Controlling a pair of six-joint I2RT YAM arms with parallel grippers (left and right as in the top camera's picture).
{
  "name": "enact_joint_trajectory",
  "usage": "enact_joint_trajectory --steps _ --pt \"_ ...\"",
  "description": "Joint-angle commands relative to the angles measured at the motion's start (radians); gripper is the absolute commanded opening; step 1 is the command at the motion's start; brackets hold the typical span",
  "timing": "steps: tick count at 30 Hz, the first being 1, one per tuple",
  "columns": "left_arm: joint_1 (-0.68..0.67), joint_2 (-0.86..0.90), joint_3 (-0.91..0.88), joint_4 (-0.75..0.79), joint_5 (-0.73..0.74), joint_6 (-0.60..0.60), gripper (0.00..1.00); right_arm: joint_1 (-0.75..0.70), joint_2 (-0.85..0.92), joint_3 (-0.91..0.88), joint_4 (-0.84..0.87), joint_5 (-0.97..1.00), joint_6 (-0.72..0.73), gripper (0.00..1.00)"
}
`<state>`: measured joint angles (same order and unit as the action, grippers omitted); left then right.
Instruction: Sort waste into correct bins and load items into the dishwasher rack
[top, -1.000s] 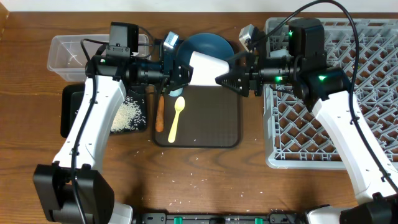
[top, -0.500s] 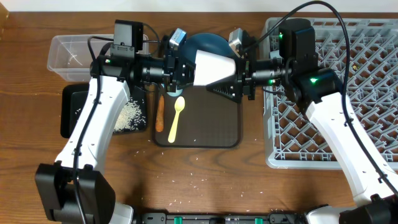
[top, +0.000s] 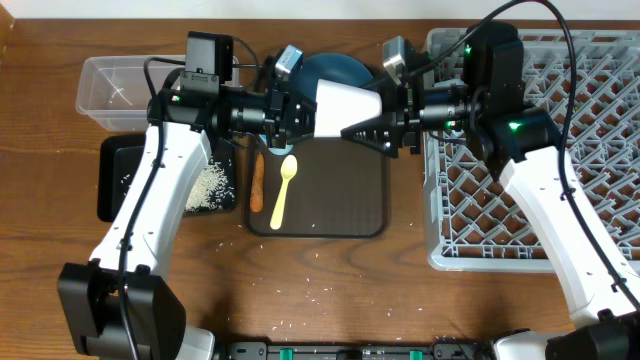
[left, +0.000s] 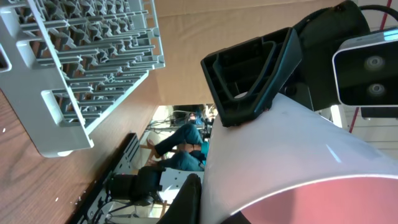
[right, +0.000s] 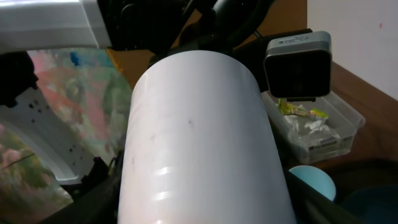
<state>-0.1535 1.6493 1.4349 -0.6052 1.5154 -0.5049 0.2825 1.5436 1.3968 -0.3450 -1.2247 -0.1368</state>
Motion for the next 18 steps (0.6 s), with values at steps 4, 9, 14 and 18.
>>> enact_joint_trajectory --steps 4,9,14,18 --pt "0.001 -0.011 0.014 -0.006 0.009 0.014 0.1 -0.034 0.001 0.002 0.0 0.016 0.009 0.54" --pt "0.001 -0.011 0.014 -0.006 0.009 0.045 0.31 -0.079 -0.001 0.002 0.0 0.024 0.041 0.53" --pt "0.001 -0.011 0.014 -0.006 -0.09 0.056 0.45 -0.188 -0.019 0.002 -0.108 0.132 0.099 0.52" --pt "0.001 -0.011 0.014 -0.008 -0.286 0.067 0.49 -0.273 -0.072 0.005 -0.323 0.408 0.126 0.52"
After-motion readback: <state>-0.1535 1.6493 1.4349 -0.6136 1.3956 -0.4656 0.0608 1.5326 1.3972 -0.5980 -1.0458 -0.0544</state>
